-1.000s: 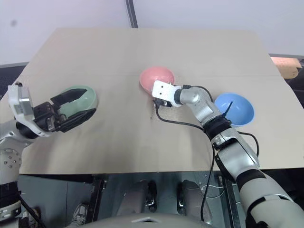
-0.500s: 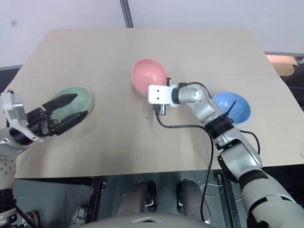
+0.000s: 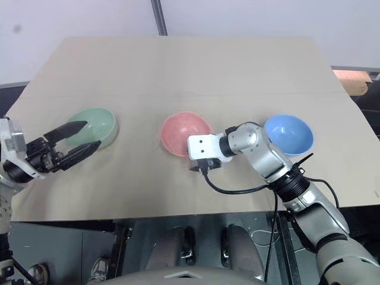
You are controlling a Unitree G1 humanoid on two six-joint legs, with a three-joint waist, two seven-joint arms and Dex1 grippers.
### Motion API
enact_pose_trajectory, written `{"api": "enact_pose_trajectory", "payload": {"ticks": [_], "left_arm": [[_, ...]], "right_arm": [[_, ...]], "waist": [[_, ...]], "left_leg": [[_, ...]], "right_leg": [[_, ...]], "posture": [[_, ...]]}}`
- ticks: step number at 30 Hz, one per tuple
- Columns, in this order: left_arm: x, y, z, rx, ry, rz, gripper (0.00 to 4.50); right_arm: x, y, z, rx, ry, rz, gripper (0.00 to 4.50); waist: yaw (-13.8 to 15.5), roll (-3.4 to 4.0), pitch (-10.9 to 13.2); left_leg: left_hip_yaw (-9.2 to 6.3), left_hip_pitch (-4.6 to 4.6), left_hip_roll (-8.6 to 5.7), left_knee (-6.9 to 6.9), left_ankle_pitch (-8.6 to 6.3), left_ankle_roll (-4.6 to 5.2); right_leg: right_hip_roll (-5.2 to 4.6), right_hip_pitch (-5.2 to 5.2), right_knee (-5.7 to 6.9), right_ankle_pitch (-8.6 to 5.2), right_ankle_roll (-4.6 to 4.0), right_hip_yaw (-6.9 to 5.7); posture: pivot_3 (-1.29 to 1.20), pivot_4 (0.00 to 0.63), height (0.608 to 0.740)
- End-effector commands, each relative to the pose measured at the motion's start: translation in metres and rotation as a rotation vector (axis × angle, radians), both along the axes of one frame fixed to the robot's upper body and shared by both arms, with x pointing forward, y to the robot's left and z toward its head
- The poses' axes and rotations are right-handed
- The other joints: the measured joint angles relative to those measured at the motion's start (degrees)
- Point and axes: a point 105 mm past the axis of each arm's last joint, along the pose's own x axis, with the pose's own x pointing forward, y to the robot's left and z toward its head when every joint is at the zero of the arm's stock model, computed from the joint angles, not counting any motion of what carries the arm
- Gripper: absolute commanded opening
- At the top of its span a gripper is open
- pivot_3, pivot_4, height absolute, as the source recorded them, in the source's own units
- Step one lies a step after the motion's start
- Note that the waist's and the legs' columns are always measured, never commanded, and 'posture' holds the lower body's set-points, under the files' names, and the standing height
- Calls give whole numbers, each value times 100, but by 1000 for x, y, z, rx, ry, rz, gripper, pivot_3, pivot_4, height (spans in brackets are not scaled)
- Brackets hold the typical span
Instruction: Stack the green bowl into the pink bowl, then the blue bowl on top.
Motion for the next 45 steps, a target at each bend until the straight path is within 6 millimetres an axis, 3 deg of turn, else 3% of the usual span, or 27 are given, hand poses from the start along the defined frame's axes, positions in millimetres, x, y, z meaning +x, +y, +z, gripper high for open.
{"api": "enact_pose_trajectory", "payload": {"ticks": [1, 2, 5, 8, 13, 20, 23, 27, 31, 37, 41, 45], "left_arm": [[10, -2, 6, 229, -54, 162, 4500], [13, -2, 4, 320, -73, 223, 4500], [16, -8, 4, 542, -109, 331, 4500], [16, -8, 3, 682, -112, 384, 4500], [19, -1, -3, 800, -29, 482, 4500], [33, 9, -21, 938, 70, 545, 4500], [39, 4, -26, 955, 83, 515, 3725], [48, 0, -28, 963, 87, 502, 1700], [53, -4, -29, 980, 70, 463, 31], [57, -35, -7, 888, -14, 313, 31], [54, -76, 25, 815, -117, 126, 31], [47, -106, 33, 826, -184, -48, 31]], "right_arm": [[-6, 5, 38, 154, -79, -17, 3753], [-10, 4, 51, 221, -74, -22, 4062], [-27, -5, 81, 385, -29, -16, 4062], [-37, -17, 97, 491, 5, -37, 4062], [-43, -40, 101, 568, 40, -115, 4062], [-39, -69, 86, 526, 7, -249, 4062], [-38, -76, 85, 522, -7, -288, 4173], [-35, -88, 84, 509, -40, -339, 4173], [-36, -98, 82, 505, -42, -368, 4173], [-40, -104, 84, 555, 13, -405, 4173], [-45, -109, 88, 613, 66, -435, 4173], [-48, -113, 92, 629, 36, -453, 4173]], "waist": [[6, -1, 0], [10, 0, 0], [27, 0, 1], [35, -2, -1], [35, 3, 1], [72, 4, 2], [97, 4, 2], [152, 2, 3], [162, 1, 3], [171, -3, 5], [185, -5, 6], [184, -5, 6]], "left_leg": [[0, 0, 0, 0, 0, 0], [-1, -2, -2, -5, -2, 3], [-1, -4, -3, -11, -3, 4], [-2, -1, -6, -18, -5, 4], [-4, 3, -6, -22, -16, -2], [0, 1, -11, -33, -8, 12], [2, 1, -11, -34, -8, 13], [4, -1, -12, -34, -8, 14], [6, -2, -13, -34, -8, 14], [6, -3, -13, -33, -4, 8], [4, -5, -13, -31, -3, 7], [6, -4, -14, -27, -2, 7]], "right_leg": [[0, 0, -1, 0, 0, 0], [-1, 0, -3, 0, 0, 0], [-4, -1, -8, 0, 1, 0], [-9, 1, -9, 0, 1, -1], [-12, 0, -6, -1, -2, -3], [-13, -4, -13, -2, -1, -2], [-12, -6, -12, -2, 0, -2], [-9, -7, -13, -3, 2, -1], [-9, -6, -15, -3, 5, -1], [-6, -6, -15, -3, 7, 0], [-3, -5, -14, -3, 7, -1], [1, -2, -15, -4, 10, 2]], "posture": [[0, 150, 740], [0, 150, 740], [0, 150, 740], [0, 150, 740], [0, 150, 740], [0, 150, 740], [0, 150, 740], [0, 150, 740], [0, 150, 740], [0, 150, 740], [0, 150, 740], [0, 150, 740]]}}
